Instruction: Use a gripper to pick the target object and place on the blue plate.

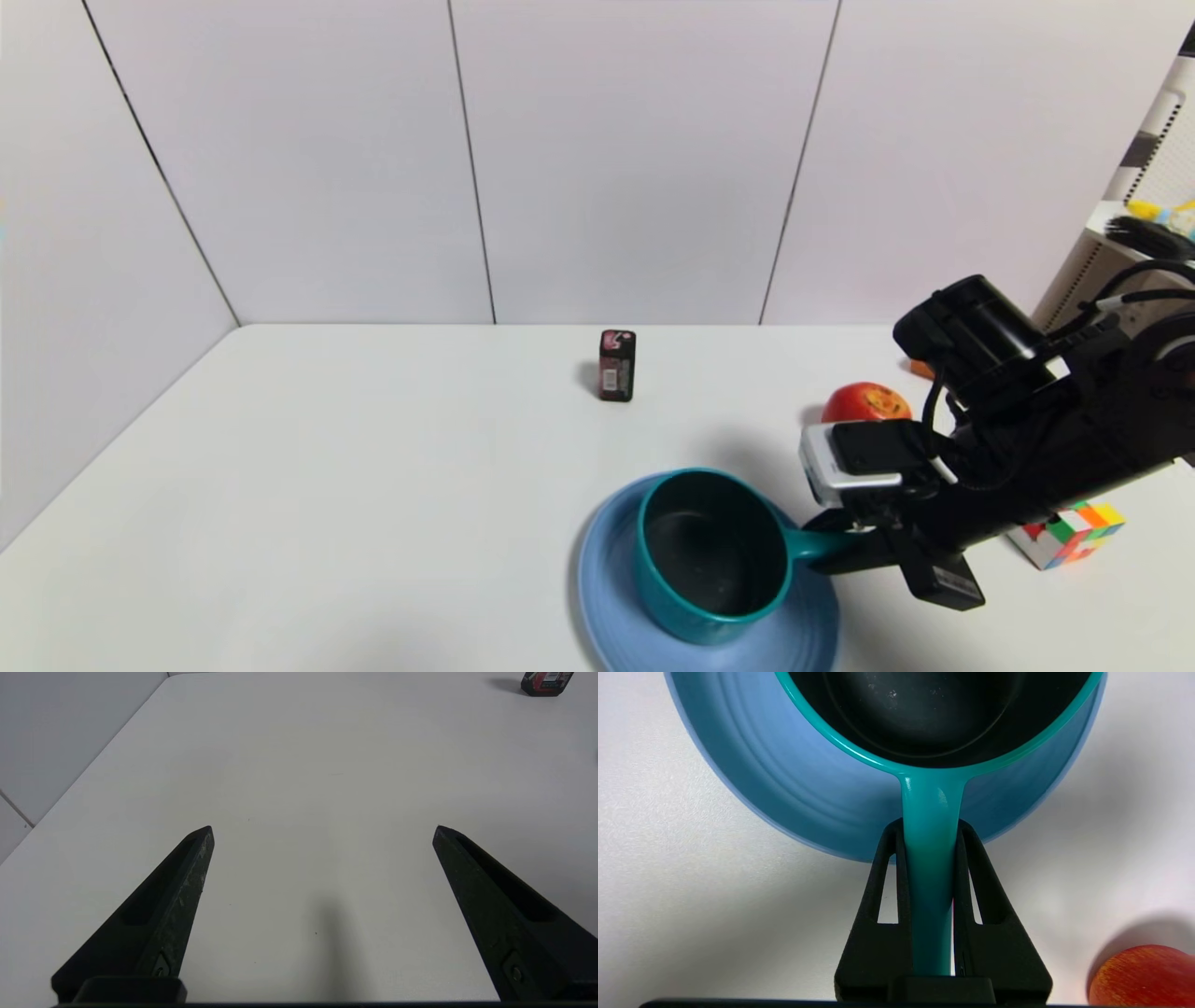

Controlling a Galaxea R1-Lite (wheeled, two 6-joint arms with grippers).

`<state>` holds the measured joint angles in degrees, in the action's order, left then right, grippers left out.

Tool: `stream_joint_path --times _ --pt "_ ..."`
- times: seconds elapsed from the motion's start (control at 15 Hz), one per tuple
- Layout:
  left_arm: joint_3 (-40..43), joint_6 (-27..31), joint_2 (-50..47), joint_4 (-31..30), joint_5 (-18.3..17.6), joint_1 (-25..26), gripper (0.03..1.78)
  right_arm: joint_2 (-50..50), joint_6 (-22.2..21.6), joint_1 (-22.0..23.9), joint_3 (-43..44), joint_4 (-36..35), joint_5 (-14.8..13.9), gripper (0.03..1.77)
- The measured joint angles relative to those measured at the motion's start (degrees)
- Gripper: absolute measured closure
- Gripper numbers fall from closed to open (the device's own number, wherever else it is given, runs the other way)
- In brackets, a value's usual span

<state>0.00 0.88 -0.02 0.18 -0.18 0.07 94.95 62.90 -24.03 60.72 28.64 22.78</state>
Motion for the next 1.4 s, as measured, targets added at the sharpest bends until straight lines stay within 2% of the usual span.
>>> stream_joint_path --times 0.07,0.13,0.33,0.6,0.8,0.93,1.07,1.4 --pt "0.0 0.0 0.0 0.0 0.0 0.0 0.12 0.0 0.0 0.0 0.4 0.0 -0.1 1.53" --pt "0.0 0.0 0.0 0.0 0.0 0.0 0.12 0.0 -0.1 0.0 0.7 0.0 0.0 1.46" --pt "0.0 0.0 0.0 0.0 0.0 0.0 0.12 0.0 -0.3 0.3 0.9 0.2 0.0 1.02" --pt "0.0 0.0 0.0 0.0 0.0 0.0 0.12 -0.4 -0.6 0.8 1.2 0.2 -0.1 0.65" --pt "0.0 0.0 0.0 0.0 0.0 0.0 0.12 -4.2 -0.8 4.4 1.6 0.6 -0.5 0.47" --pt "0.0 0.0 0.0 0.0 0.0 0.0 0.12 -10.3 -2.6 7.9 1.6 0.9 -1.4 0.38" --pt "0.0 0.0 0.0 0.0 0.0 0.0 0.12 -17.8 -8.7 10.4 1.0 1.2 -2.3 0.32" --pt "0.0 0.0 0.0 0.0 0.0 0.0 0.12 -35.1 -31.3 14.3 -6.2 -0.5 -2.7 0.21"
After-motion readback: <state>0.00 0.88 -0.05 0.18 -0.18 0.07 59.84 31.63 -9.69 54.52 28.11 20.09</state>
